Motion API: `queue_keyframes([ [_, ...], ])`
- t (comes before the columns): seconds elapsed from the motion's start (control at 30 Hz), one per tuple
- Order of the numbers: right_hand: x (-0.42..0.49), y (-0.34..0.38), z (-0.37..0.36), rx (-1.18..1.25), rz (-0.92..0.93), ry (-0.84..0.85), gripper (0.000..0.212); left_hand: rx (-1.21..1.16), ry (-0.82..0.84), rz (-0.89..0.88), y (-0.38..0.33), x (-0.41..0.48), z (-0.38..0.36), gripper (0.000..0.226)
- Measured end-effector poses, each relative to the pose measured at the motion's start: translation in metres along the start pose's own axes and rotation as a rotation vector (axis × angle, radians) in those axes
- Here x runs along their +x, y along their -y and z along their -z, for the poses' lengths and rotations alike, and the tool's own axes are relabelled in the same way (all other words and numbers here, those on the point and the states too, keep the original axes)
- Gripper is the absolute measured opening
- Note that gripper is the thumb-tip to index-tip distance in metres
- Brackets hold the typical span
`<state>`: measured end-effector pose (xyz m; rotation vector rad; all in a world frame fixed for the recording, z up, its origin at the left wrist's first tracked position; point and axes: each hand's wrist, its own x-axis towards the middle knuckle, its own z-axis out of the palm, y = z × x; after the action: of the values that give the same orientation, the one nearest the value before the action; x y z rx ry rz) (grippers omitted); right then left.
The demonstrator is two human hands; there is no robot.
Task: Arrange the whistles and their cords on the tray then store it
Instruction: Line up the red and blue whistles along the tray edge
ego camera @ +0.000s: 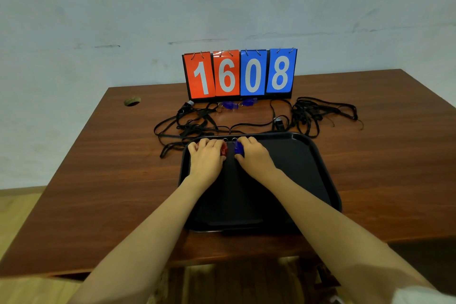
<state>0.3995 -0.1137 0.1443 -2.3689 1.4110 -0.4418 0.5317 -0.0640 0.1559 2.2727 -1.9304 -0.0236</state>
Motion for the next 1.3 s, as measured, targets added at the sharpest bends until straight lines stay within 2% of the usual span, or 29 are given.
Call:
queue_keyframes([
  [0.47,0.0,0.002,0.0,0.006,0.012,0.002,0.051,0.006,0.011,-0.018,0.002,-0.002,-0.001,0.05],
  [0.63,0.003,0.001,0.012,0.062,-0.023,0.069,0.063,-0.008,0.003,-0.044,-0.001,0.002,0.008,0.055],
  [0.8,0.025,-0.014,0.041,0.129,-0.134,0.079,0.038,-0.152,-0.017,-0.064,-0.016,0.022,0.031,0.054],
  [0.9,0.052,-0.027,0.057,0.043,-0.148,-0.005,0.032,-0.084,-0.053,-0.074,-0.025,0.053,0.037,0.053],
  [1.0,0.083,-0.039,0.069,-0.131,-0.115,-0.029,0.038,-0.014,-0.018,-0.074,-0.025,0.096,0.034,0.048],
  [1.2,0.141,-0.059,0.056,-0.249,-0.059,0.15,0.056,0.064,0.099,-0.076,-0.011,0.159,0.009,0.045],
  [1.3,0.158,-0.062,0.045,-0.279,-0.028,0.175,0.06,0.048,0.105,-0.091,-0.006,0.177,-0.004,0.049],
])
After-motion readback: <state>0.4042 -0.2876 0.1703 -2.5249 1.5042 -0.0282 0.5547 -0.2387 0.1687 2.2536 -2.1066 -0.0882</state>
